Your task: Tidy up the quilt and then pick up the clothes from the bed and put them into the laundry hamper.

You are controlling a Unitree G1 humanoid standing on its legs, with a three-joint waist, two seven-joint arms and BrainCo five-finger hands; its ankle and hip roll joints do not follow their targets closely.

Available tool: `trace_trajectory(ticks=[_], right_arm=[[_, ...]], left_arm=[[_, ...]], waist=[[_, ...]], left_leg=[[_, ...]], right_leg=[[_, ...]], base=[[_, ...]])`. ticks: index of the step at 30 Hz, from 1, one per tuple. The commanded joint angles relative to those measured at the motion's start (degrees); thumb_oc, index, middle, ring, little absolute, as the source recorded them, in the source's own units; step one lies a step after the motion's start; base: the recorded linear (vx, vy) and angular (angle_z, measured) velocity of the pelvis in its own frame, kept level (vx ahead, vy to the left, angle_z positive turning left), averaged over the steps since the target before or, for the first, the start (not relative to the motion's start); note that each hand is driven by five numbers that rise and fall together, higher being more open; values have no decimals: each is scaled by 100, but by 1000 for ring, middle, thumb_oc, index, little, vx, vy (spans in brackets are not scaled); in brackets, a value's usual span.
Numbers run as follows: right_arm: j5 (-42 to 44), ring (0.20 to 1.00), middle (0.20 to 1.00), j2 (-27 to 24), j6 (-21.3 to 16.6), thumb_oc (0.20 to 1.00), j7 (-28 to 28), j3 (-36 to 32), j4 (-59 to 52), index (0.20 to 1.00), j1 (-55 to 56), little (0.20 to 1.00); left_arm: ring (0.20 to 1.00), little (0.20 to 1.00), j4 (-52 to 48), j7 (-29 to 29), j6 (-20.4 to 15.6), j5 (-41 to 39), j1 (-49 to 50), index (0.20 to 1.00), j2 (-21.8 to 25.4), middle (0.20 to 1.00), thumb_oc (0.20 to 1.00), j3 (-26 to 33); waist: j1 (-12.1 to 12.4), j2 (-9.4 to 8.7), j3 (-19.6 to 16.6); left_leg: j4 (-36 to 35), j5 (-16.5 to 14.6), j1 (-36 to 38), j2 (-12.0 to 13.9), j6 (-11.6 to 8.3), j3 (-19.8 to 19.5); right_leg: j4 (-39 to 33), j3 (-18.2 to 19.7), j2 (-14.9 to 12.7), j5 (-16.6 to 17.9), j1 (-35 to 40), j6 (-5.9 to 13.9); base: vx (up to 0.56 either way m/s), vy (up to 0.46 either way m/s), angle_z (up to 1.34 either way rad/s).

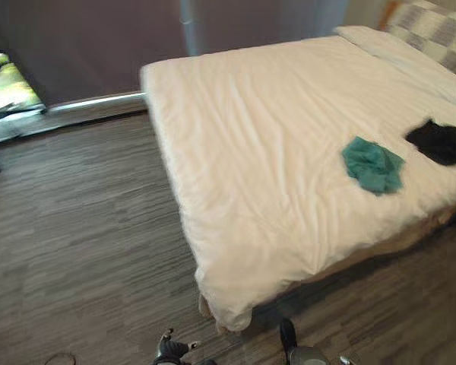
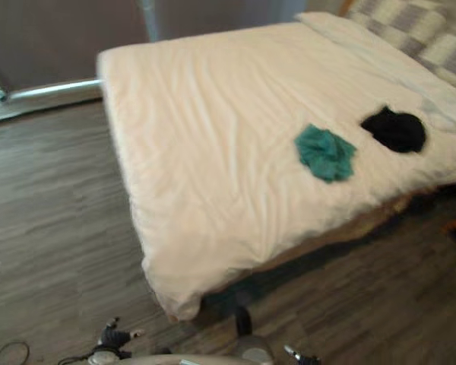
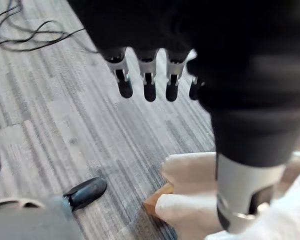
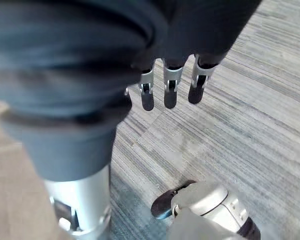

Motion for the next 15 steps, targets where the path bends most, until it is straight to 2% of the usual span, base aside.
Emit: trace_trajectory(ticks=[1,2,3,5,7,9,10,11,12,13,14,15], right_arm=[[-645,1000,1000,-175,-181,1000,79,85,-27,1000,-154,1000],[-674,1000,1000,-174,-200,1000,82,97,-6,1000,-157,1000],[-913,1000,1000,-187,-286,1000,175,104,70,1000,-179,1000],[-1133,1000,1000,-226,-418,1000,209,105,132,1000,-224,1000],[-1144,1000,1000,-247,-502,1000,302,70,197,1000,-243,1000],[-1096,1000,1000,-267,-409,1000,366,36,204,1000,-204,1000],[-1175,1000,1000,-271,-411,1000,398,16,224,1000,-178,1000],[-1230,1000,1000,-283,-372,1000,405,-5,283,1000,-111,1000],[-1231,1000,1000,-286,-371,1000,405,-5,281,1000,-109,1000],[-1254,1000,1000,-326,-319,1000,423,-7,291,1000,-83,1000],[-1253,1000,1000,-329,-319,1000,424,-8,291,1000,-83,1000],[-1221,1000,1000,-413,-243,1000,399,53,269,1000,-120,1000]], left_arm=[[1000,1000,259,161,122,-228,-190,1000,-186,1000,1000,302],[1000,1000,257,167,138,-174,-165,1000,-194,1000,1000,316],[1000,1000,257,218,154,-142,-85,1000,-209,1000,1000,339],[1000,1000,224,250,181,-241,-19,1000,-202,1000,1000,332],[1000,1000,210,275,192,-426,-10,1000,-140,1000,1000,292],[1000,1000,190,305,254,-587,-62,1000,-102,1000,1000,319],[1000,1000,181,278,282,-722,-91,1000,-94,1000,1000,337],[1000,1000,171,211,350,-889,-151,1000,-120,1000,1000,360],[1000,1000,170,211,351,-890,-150,1000,-122,1000,1000,360],[1000,1000,177,161,362,-901,-187,1000,-195,1000,1000,391],[1000,1000,178,161,361,-901,-187,1000,-198,1000,1000,391],[1000,1000,217,137,250,-843,-200,1000,-331,1000,1000,400]], waist=[[-103,-4,712],[-95,-11,732],[-71,26,805],[-75,41,859],[-189,54,888],[-325,63,861],[-390,78,826],[-480,157,761],[-479,167,761],[-497,259,728],[-501,269,729],[-393,255,710]], left_leg=[[1341,-938,-472,402,-71,56],[1403,-960,-465,454,-77,174],[1579,-1139,-327,640,-135,513],[1695,-1173,-197,786,-194,862],[1851,-1267,-90,867,-251,934],[1985,-1380,34,934,-271,937],[2099,-1395,78,995,-304,853],[2428,-1240,100,1131,-389,652],[2443,-1241,94,1151,-401,649],[2873,-859,61,1272,-524,348],[2887,-857,53,1291,-538,339],[3512,-403,-331,1117,-524,-244]], right_leg=[[465,-1152,-785,98,236,786],[538,-1307,-830,107,196,791],[780,-1799,-936,46,178,843],[1002,-2087,-987,10,75,837],[1082,-2016,-932,-34,-59,797],[1201,-1875,-838,-147,-108,715],[1246,-1763,-749,-225,-122,632],[1359,-1584,-513,-429,-136,423],[1365,-1588,-499,-439,-137,415],[1403,-1499,-260,-595,-93,213],[1403,-1508,-246,-601,-91,204],[1248,-1370,-58,-603,27,-59]], base=[[-64,-262,-232],[54,-190,-250],[59,-180,-254],[67,-184,-224],[166,-241,-237],[204,-254,-141],[289,-289,-106],[219,-183,-74],[354,-264,-102],[185,-139,-102],[294,-241,-90],[204,-157,-47]])
